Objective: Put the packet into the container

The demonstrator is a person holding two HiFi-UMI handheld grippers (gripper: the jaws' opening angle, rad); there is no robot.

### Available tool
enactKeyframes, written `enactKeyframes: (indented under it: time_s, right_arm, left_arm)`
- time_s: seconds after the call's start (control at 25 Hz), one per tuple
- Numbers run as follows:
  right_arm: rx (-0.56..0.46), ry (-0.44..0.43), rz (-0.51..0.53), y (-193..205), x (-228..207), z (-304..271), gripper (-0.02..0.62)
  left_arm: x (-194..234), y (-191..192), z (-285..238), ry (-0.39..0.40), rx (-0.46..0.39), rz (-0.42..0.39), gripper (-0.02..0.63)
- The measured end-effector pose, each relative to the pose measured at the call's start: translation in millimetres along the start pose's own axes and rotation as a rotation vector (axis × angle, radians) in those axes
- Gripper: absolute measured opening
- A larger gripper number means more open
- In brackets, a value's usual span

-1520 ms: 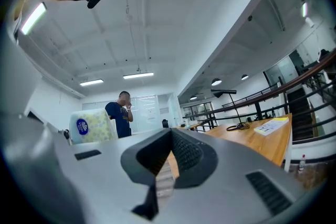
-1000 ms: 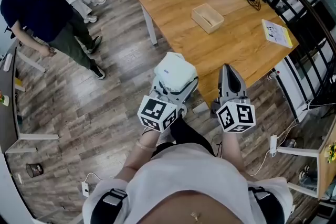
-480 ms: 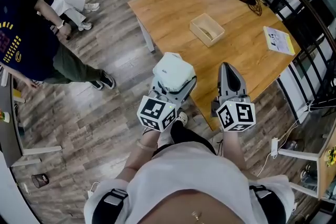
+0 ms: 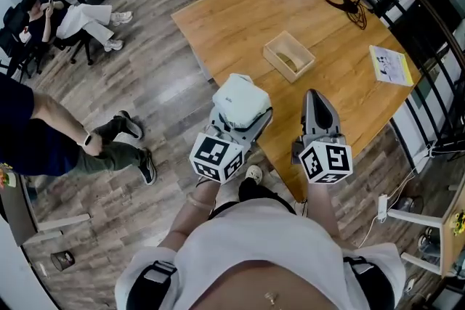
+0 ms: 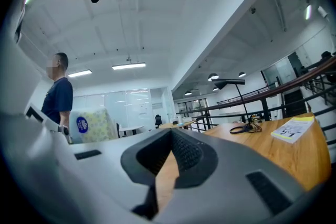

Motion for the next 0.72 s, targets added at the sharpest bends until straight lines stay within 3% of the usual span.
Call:
enactKeyframes:
  time_s: [0.44, 0.72]
  right_arm:
    - [0.029, -0.012, 0.015, 2, 9, -25, 0.012]
    - [0.030, 0.033, 0.018, 2, 2, -36, 0.012]
  left_arm:
    - [30, -6, -16, 0.018, -0.004, 0.013, 0.334]
    - [45, -10, -36, 0.063, 0.002, 0.018, 0.334]
Point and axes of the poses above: the fingertips, and each gripper's own axes: z backward along the fingers, x to its left, y out of its underside, the point moved 7 cm from there along z, backward along the fingers, and after that the axes turned 6 degrees about y, right-handed, at the moved point
